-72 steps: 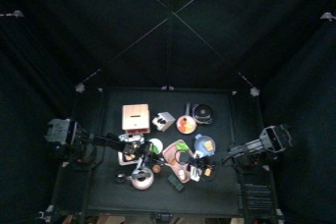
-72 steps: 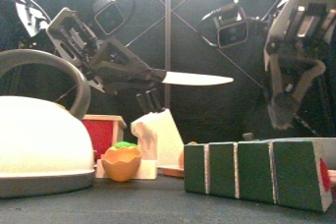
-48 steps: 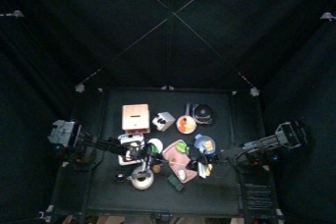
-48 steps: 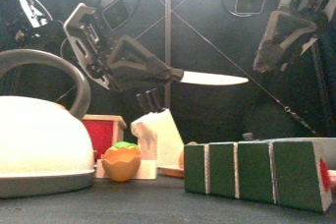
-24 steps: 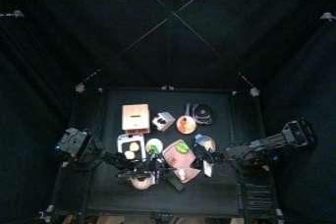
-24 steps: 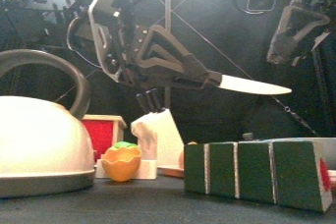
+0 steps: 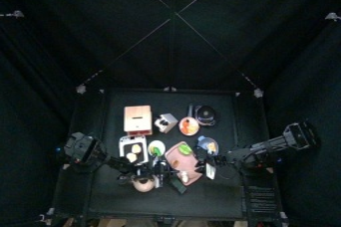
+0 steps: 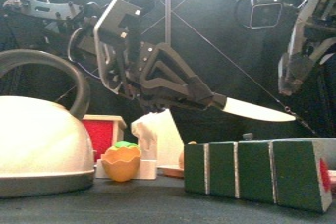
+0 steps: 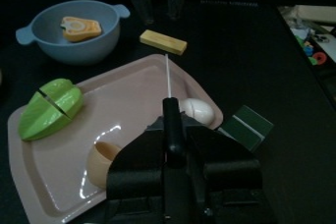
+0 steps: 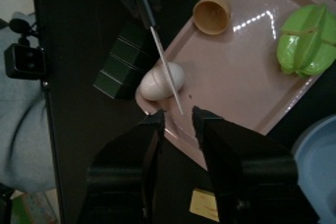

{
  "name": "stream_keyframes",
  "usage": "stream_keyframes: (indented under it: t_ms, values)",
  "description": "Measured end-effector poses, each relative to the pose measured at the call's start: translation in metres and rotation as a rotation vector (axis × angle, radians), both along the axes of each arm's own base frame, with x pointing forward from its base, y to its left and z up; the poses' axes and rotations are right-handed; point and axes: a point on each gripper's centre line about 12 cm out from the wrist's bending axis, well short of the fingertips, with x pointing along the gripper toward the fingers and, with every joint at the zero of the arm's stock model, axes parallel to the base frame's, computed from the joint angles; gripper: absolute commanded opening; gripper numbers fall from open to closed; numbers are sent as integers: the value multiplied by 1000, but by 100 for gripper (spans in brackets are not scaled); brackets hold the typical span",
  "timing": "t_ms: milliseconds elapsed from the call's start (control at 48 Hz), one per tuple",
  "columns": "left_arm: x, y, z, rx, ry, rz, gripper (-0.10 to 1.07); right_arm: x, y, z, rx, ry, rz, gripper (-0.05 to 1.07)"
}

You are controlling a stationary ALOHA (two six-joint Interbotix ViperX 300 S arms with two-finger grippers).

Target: Cut egg

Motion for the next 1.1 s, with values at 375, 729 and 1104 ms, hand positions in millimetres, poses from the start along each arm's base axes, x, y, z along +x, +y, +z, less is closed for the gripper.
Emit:
stream_keyframes:
  t_ms: [375,729,1104]
  values:
    - [2,-5,-2,-9,45,-32,37,6,6,-17,-59,54,53,75]
    - [2,-6,-3,-8,51,-37,38,19,25,-29,-85,93,114,75]
    - [2,-6,2,-10,39,-36,38,25,30,-35,-91,103,128,75]
